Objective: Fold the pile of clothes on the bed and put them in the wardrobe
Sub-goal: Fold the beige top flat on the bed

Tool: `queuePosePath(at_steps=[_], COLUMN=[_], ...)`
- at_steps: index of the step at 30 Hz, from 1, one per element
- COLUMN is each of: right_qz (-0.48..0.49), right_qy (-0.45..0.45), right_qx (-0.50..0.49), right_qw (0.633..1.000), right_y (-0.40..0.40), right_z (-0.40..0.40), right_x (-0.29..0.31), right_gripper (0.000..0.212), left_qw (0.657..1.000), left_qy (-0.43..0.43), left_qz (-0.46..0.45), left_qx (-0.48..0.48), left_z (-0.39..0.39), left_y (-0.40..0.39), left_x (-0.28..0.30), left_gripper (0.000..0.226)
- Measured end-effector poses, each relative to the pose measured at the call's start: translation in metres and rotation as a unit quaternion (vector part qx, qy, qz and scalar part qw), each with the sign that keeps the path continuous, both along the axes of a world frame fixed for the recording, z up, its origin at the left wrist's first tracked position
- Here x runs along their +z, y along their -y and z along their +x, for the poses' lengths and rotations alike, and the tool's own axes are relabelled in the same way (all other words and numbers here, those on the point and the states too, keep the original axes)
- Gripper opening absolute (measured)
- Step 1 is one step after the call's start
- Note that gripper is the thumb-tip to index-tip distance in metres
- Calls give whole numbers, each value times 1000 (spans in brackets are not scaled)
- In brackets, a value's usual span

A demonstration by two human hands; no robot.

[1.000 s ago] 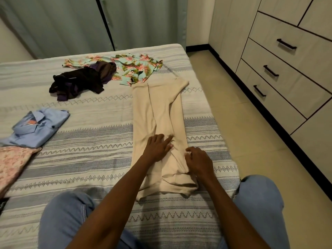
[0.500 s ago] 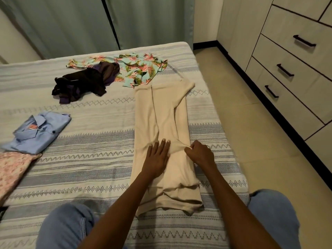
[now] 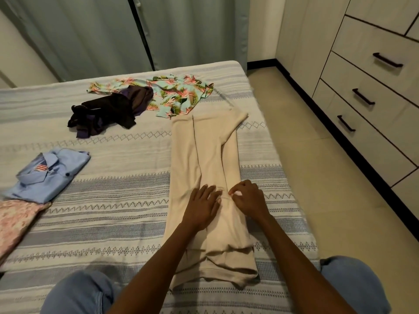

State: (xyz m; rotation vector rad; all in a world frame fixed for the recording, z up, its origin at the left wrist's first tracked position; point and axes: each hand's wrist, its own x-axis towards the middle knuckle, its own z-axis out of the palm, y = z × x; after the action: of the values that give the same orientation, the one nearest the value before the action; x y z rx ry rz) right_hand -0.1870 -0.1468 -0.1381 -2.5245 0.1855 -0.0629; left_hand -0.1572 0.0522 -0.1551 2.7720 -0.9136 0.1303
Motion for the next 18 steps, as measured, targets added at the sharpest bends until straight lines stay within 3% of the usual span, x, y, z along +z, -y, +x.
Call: queuePosePath(at_steps=[3,8,14,18], right_qz=[102,136,221,315], right_qy=[22,-22,-69,-66], right_qx=[-24,-27,-95,-170], right_qw=[994,990,968,931], right_y=[12,37,78,116], right_z=[29,103,222,306], right_x=[15,31,29,-9], right_gripper=[17,23,38,51], left_qw=[996,992,988,987], left_qy=[33,50,-2,-59], left_qz=[-81,-112,-127,-112], left_qx=[11,34,84,96], left_z=[20,77,172,225], left_y=[7,30,70,103], left_x=[15,35,51,50], left_gripper=[30,30,21,33])
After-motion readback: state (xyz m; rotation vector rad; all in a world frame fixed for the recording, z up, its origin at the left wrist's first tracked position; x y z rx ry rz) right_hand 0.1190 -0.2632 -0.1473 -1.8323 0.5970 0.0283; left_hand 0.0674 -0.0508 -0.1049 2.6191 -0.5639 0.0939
